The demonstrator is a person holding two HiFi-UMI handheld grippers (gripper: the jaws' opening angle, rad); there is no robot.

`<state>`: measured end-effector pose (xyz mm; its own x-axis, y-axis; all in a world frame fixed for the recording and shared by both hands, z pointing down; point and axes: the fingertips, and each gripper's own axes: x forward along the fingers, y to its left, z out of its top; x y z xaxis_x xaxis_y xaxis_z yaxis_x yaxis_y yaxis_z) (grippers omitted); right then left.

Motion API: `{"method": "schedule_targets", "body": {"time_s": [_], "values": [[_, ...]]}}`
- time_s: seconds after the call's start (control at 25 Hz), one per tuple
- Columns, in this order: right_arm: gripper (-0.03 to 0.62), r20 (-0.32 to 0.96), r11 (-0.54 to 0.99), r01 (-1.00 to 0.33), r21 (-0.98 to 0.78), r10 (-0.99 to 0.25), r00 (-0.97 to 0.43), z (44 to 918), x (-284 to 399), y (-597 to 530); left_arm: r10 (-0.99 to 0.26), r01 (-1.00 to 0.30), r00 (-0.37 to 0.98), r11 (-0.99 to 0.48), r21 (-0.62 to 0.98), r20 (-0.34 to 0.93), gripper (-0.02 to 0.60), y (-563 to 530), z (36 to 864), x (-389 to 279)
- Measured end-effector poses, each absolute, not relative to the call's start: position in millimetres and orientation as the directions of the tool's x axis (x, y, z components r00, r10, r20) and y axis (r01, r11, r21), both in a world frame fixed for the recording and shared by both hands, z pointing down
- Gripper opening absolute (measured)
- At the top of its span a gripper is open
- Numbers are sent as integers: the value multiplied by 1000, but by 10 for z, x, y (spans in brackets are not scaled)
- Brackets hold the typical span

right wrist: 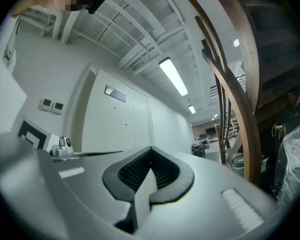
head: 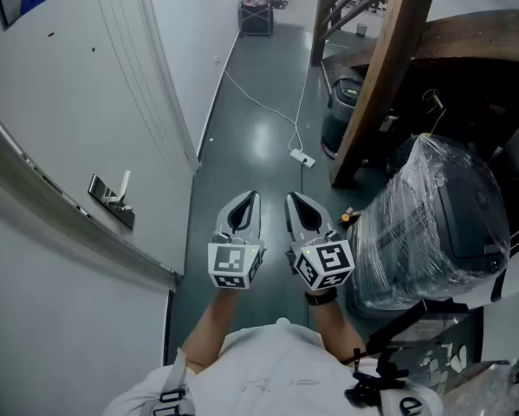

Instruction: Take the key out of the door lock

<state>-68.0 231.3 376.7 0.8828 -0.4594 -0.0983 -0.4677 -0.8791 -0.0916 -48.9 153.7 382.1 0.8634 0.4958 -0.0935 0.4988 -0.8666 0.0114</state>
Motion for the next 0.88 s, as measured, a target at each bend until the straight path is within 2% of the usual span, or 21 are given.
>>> {"method": "schedule_targets", "body": {"time_s": [0.2, 0.6, 0.68, 0.8, 0.88], "values": [[2, -71, -882, -466, -72, -462, 884, 3847, -755, 2424, 503, 514, 856, -853, 90, -119, 0, 1674, 3772, -543], [2, -11, -891, -445, -93, -446, 895, 4062, -845, 2897, 470, 473, 880, -880, 36, -70, 0, 2038, 4004, -698], [2, 2, -901, -432, -37, -432, 902, 4107, -847, 2979, 470, 471, 882, -881, 42, -43, 0, 2122, 4068, -745], [2, 30, -894, -419, 161, -420, 907, 4092, -838, 2927, 438, 438, 899, -898, 28, -9, 0, 2086, 4154, -830], [-5, 49, -892, -415, 177, -413, 909, 4115, -761, 2874, 414, 414, 910, -910, 27, 12, 0, 2026, 4215, -813]]}}
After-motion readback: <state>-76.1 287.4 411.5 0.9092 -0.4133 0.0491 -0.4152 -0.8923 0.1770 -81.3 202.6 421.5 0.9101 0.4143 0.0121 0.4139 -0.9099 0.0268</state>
